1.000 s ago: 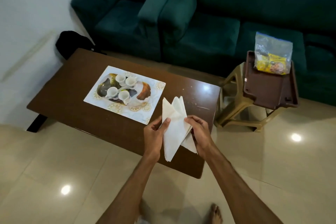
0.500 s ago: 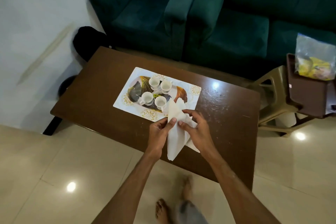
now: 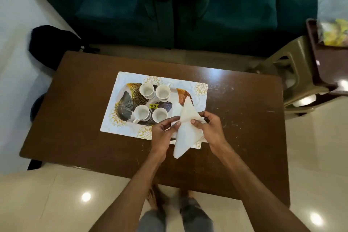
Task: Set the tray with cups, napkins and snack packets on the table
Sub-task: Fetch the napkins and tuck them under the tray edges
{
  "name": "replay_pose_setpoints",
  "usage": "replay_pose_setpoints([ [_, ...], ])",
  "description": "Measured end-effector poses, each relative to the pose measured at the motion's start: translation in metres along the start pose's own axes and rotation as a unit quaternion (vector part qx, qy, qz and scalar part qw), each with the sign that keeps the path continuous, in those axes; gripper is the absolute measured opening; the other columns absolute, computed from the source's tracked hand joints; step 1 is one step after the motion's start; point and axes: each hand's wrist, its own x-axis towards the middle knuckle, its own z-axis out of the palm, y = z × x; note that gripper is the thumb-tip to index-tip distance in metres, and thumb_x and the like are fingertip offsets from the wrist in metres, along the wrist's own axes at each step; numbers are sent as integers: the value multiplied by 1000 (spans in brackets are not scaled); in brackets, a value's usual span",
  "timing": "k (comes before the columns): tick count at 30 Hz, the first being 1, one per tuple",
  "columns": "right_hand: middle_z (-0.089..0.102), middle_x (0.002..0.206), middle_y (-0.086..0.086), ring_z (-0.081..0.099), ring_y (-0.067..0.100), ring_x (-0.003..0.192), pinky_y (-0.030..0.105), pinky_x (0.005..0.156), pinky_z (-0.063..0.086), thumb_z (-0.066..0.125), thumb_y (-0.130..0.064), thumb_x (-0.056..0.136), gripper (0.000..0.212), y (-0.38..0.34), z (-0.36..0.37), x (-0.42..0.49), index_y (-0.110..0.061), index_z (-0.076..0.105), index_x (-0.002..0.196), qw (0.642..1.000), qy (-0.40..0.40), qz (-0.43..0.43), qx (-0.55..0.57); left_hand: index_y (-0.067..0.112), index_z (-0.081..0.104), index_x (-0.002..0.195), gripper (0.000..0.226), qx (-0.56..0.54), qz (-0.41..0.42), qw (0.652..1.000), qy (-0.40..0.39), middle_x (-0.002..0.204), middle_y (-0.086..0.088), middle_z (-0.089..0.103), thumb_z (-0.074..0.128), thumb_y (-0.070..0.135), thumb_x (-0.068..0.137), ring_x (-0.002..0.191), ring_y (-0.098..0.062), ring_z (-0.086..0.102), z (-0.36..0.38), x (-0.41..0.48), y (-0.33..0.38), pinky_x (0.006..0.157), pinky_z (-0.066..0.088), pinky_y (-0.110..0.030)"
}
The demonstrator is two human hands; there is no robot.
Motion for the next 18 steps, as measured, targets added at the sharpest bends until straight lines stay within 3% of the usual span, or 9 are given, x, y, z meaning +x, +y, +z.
replay_pose_setpoints([
  [3,73,104,0,71,20,96,36,77,61,69,-6,91,13,14,-8,22,-12,68,102,998,45,27,31,17,79,105,24,38,-3,999,0,110,1,78,75,2,86,110,-17,71,-7,24,-17,94,58,-39],
  [8,72,106,2,69,16,90,31,67,59,70,-7,91,16,39,-21,64,-10,67,106,986,154,58,1,25,80,101,26,93,14,995,-23,116,7,75,72,4,89,116,-13,66,-15,50,-41,95,58,-34],
  [12,73,105,0,70,19,90,43,77,62,69,-6,90,13,55,-21,101,-12,70,101,979,179,50,-90,26,78,101,29,133,38,990,-39,111,17,74,69,1,91,110,0,64,-17,64,-55,97,55,-31],
  [15,73,110,3,69,19,92,40,80,61,68,-4,91,19,62,-18,122,-13,72,108,970,177,39,-163,27,77,100,30,154,43,986,-45,108,24,71,68,0,91,107,9,60,-19,69,-63,96,53,-27],
  [18,74,112,4,69,19,96,36,84,59,69,-2,88,24,67,-11,132,-10,73,111,961,193,15,-199,28,76,99,30,147,49,987,-45,110,18,72,67,0,92,108,6,61,-21,69,-68,96,53,-30],
])
